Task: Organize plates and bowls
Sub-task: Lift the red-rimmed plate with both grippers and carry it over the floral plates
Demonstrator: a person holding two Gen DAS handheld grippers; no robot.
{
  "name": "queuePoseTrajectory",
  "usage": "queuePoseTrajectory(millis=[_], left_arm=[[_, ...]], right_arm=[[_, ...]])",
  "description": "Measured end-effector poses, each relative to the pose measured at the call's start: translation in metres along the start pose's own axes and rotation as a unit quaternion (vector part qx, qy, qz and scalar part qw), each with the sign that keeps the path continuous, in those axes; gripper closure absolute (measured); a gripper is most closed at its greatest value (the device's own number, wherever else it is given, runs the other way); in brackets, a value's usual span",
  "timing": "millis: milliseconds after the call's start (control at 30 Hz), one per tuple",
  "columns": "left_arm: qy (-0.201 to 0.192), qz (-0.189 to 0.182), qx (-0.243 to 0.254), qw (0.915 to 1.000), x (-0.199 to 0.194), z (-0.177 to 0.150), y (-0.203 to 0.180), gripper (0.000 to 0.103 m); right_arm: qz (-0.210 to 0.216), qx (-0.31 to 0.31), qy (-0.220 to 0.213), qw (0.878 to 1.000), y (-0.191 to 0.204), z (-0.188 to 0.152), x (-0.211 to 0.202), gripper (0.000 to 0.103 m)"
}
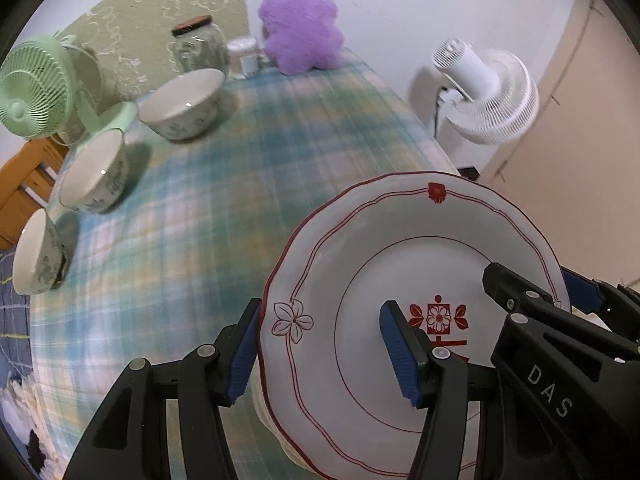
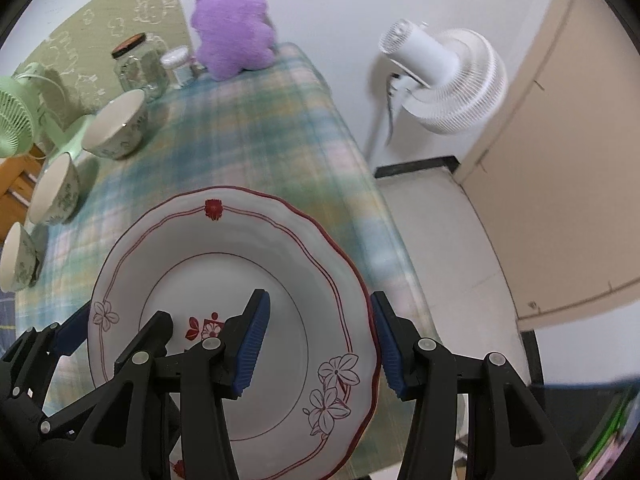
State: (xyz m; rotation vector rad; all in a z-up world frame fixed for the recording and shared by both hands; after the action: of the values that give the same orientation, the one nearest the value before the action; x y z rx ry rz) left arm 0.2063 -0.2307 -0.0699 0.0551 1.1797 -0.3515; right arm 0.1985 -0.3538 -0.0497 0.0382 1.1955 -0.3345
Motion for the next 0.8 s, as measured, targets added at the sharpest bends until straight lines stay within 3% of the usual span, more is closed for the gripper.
queuePoseTrajectory(millis=[333, 800], left_arm=[[0.032, 0.001, -0.013, 0.9994, 0.021, -0.024, -0.017, 0.043], [0.034, 0.052, -0.078, 0.9951, 0.030, -0.034, -0.015, 0.043]], right_arm=[[-0.008, -0.005, 0.034, 0.999, -0.020, -0.034, 0.022, 0.048], [0.028, -0.074, 0.044, 0.996, -0.015, -0.026, 0.045, 0.049]])
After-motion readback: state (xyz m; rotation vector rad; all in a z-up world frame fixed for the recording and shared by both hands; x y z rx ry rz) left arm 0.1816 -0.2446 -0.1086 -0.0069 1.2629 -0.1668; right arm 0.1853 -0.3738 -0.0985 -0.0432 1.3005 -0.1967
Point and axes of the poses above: each gripper's, at about its wrist camera, not at the fingertips, and x roughly the way its jaws point, y to its left, z to its top, the point moved 3 cm from there along x, roughly the way its jaws point, and after that the axes turned 7 degrees about -z, right-handed, at the moved point
